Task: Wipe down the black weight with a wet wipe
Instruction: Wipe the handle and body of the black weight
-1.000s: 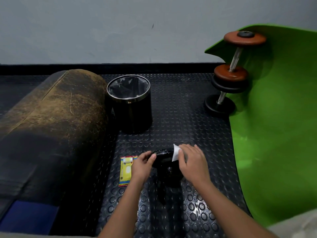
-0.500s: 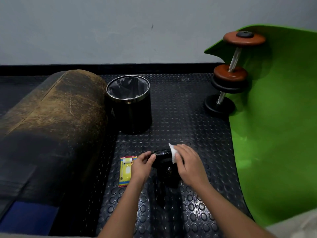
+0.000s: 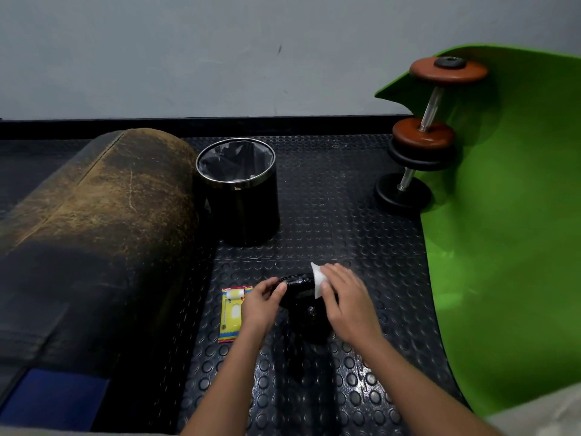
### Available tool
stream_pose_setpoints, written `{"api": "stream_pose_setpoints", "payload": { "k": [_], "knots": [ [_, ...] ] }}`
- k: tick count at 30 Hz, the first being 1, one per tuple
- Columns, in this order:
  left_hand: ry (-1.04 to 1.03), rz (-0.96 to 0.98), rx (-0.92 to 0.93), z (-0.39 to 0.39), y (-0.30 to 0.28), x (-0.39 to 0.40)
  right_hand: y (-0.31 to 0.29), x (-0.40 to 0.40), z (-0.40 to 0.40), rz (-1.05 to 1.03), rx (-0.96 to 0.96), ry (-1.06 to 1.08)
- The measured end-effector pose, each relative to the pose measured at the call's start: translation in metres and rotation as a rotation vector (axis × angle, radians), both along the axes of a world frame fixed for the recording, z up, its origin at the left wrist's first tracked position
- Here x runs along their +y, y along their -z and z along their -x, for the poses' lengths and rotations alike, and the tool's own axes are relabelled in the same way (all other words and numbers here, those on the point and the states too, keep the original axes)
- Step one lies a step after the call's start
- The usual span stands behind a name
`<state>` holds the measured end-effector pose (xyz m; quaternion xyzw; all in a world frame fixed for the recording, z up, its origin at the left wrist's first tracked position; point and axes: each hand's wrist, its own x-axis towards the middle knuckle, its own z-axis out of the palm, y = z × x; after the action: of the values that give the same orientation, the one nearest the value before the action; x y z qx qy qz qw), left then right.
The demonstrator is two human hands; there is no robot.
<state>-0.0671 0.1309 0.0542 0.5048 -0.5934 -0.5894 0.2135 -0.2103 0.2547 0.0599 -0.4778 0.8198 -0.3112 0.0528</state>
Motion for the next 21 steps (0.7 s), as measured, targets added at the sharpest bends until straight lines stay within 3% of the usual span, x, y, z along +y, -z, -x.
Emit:
{"api": "stream_pose_setpoints", "payload": {
  "k": [7, 13, 21],
  "knots": [
    [0.008, 0.002, 0.0, -0.001, 0.0, 0.0, -0.003, -0.01, 0.007, -0.061, -0.197, 0.244],
    [0.002, 0.0, -0.001, 0.0, 0.0, 0.0, -0.016, -0.027, -0.006, -0.197, 0.096, 0.055],
    [0.012, 0.013, -0.005, 0.0, 0.0, 0.0, -0.009, -0.002, 0.005, -0.125, -0.022, -0.024]
  ]
}}
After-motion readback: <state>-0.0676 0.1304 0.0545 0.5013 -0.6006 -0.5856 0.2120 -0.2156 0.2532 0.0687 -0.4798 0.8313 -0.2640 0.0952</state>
